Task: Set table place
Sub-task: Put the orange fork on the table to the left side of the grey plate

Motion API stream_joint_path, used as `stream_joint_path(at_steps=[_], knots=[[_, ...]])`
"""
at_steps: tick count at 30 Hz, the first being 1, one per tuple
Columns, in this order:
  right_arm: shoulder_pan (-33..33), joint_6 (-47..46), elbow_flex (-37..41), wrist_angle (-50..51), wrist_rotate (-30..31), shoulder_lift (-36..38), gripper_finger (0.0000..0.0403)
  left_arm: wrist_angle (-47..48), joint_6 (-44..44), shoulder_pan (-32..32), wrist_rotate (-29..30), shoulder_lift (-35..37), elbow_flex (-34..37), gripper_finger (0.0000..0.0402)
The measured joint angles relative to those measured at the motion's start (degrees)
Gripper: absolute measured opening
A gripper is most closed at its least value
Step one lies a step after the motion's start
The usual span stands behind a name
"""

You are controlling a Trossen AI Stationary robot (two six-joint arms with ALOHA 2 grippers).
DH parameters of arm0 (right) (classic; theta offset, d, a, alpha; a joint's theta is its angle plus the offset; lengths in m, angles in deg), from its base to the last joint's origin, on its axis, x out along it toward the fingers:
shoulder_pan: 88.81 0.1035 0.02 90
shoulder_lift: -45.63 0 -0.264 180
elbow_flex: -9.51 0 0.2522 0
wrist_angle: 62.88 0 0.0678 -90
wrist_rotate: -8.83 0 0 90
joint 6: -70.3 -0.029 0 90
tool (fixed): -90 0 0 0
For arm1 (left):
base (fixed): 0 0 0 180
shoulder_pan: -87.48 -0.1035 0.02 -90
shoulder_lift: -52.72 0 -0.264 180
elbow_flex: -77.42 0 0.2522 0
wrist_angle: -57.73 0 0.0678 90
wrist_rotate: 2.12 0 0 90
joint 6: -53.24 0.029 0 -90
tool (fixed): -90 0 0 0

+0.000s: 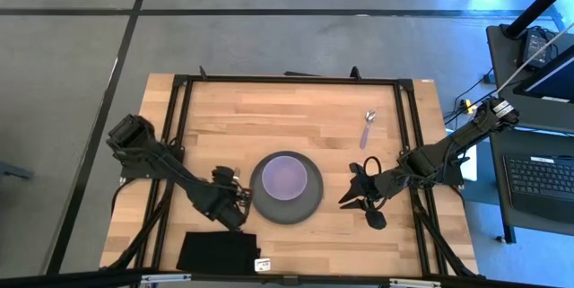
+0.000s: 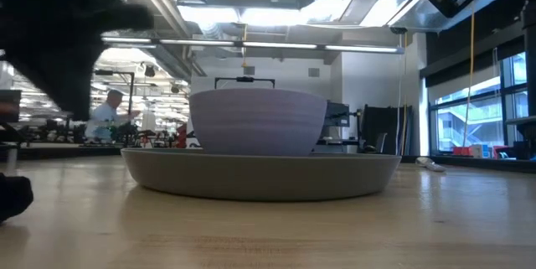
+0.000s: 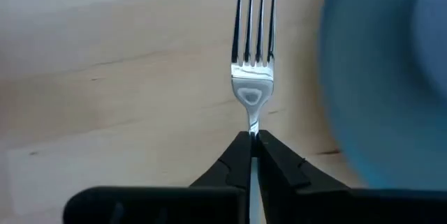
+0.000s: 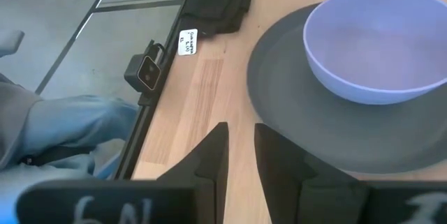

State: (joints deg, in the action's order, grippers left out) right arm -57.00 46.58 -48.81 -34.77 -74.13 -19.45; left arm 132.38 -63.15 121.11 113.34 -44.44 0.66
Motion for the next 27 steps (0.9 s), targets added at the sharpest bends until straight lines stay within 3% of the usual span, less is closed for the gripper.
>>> stream_joint_path(at_steps=[13, 27], knots=[[0.0, 1.6, 0.0, 0.1, 0.0, 0.0, 0.0074, -1.8, 0.0, -11.1, -2.1, -0.4, -0.8, 0.0003], [1.7, 1.3, 0.0, 1.4, 0.0, 0.0, 0.0074, -7.8, 0.3, -11.1, -3.7, -11.1, -0.9, 0.0004]])
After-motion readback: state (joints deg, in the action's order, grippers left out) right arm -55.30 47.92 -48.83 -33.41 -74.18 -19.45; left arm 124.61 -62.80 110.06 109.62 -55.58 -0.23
